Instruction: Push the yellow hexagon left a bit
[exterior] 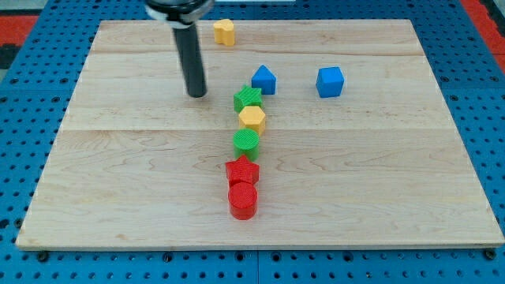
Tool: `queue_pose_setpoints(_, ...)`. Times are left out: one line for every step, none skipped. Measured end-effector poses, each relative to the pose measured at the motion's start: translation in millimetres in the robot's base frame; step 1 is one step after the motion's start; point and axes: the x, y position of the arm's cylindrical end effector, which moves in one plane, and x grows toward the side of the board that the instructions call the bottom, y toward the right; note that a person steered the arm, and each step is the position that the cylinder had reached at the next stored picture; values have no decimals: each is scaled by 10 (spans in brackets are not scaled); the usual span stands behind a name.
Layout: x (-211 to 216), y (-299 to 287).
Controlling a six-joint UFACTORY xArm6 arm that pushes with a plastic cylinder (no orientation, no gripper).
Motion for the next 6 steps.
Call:
queue_pose_setpoints(-192, 142)
queue_pose_setpoints(-42, 767)
queue_pose_setpoints(158, 1151)
queue_pose_setpoints(630, 1089)
queue_pose_setpoints(637, 836)
queue_pose_setpoints(622, 531)
